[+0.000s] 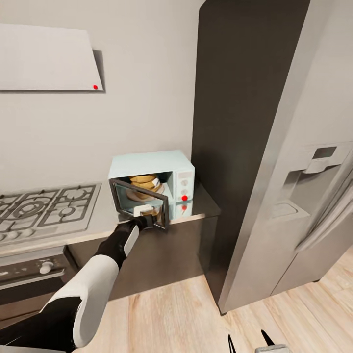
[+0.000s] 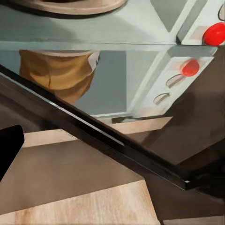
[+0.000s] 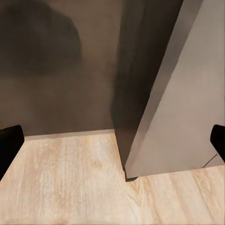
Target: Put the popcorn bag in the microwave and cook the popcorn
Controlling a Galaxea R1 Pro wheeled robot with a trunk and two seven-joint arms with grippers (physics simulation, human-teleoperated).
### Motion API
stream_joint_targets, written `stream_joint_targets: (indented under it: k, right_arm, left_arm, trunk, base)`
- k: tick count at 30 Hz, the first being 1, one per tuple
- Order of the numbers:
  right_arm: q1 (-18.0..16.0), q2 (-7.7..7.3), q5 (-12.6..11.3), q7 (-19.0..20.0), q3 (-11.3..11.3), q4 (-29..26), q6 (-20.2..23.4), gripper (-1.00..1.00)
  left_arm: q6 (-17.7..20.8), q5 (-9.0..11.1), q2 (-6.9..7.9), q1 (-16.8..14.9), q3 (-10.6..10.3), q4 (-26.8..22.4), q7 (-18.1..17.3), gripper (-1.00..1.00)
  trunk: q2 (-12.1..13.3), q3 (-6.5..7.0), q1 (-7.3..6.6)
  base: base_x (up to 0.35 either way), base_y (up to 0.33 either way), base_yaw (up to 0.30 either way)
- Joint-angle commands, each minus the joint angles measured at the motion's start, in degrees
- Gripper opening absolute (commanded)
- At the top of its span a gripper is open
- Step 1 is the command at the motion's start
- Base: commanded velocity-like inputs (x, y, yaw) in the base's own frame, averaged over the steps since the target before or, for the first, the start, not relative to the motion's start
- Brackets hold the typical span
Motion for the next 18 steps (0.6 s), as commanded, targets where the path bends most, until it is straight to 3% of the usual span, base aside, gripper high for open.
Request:
stream_joint_targets:
  k: [1,7,14,18]
  right_arm:
    - [0.0,-0.01,0.6,-0.4,0.8,0.2,0.0,1.00]
    - [0.1,-0.21,0.7,-0.5,7.0,0.9,0.0,1.00]
    - [0.1,-0.20,0.6,-0.4,7.7,1.6,0.1,1.00]
    - [0.0,-0.14,0.5,-0.4,7.7,2.4,0.1,1.00]
  left_arm:
    - [0.3,0.1,-0.07,0.0,0.3,-0.1,0.0,1.00]
    - [-0.1,0.1,-0.07,0.0,0.3,-0.1,0.0,1.00]
    - [-0.1,0.1,-0.07,0.0,0.3,-0.1,-0.1,1.00]
    - [-1.0,0.1,-0.07,0.1,0.3,-0.1,-0.1,1.00]
  trunk:
    - [-0.1,-0.11,0.04]
    - [-0.1,-0.11,0.04]
    - [-0.1,-0.11,0.04]
    - [-0.1,-0.11,0.04]
  base:
    - [0.023,-0.021,-0.002]
    - [0.013,-0.003,0.000]
    - [0.287,0.000,0.000]
    - [0.083,0.000,0.000]
